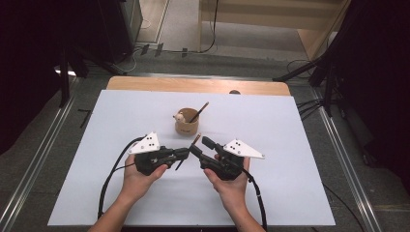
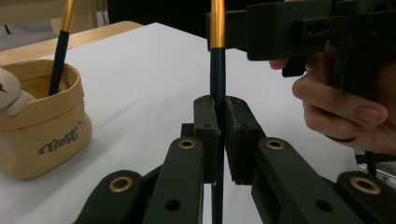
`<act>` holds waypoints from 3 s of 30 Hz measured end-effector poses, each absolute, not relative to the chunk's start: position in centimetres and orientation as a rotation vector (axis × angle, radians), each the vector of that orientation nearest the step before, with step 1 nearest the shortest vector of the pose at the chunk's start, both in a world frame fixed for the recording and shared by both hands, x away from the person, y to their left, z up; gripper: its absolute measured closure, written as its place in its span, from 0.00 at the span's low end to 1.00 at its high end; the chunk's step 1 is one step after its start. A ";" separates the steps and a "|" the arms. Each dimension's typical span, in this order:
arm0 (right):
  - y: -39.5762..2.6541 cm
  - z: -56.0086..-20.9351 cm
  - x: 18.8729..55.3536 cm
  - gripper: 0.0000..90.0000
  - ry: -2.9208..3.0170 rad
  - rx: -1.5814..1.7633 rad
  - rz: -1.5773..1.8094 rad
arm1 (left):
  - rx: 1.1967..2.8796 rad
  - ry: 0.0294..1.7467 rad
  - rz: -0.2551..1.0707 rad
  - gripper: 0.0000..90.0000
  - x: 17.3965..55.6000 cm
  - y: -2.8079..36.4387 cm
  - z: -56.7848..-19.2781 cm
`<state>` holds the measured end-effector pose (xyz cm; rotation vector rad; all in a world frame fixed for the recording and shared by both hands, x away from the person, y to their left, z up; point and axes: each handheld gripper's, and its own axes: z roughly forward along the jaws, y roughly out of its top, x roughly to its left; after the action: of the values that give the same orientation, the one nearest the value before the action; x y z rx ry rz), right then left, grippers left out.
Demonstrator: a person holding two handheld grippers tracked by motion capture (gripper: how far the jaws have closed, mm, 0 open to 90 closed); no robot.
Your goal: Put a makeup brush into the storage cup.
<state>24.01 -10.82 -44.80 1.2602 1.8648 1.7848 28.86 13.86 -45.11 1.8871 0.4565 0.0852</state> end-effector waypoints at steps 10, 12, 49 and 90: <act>-10.1 -45.1 24.7 0.65 1.872 1.312 1.854 | 1.887 0.446 0.098 0.94 28.7 13.7 -45.1; -10.1 -45.2 24.9 0.69 1.864 1.331 1.867 | 1.890 0.444 0.099 0.94 28.7 13.6 -45.1; -11.6 -43.8 26.0 0.94 1.882 1.219 1.830 | 1.785 0.531 0.231 0.00 27.6 18.4 -45.7; -12.3 -40.9 30.6 0.94 1.774 1.098 1.721 | 1.718 0.765 0.492 0.00 24.0 27.4 -48.0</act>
<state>30.60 -12.34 -40.91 1.0976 1.7741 1.7208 23.98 27.44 -48.00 1.7176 0.7652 0.4919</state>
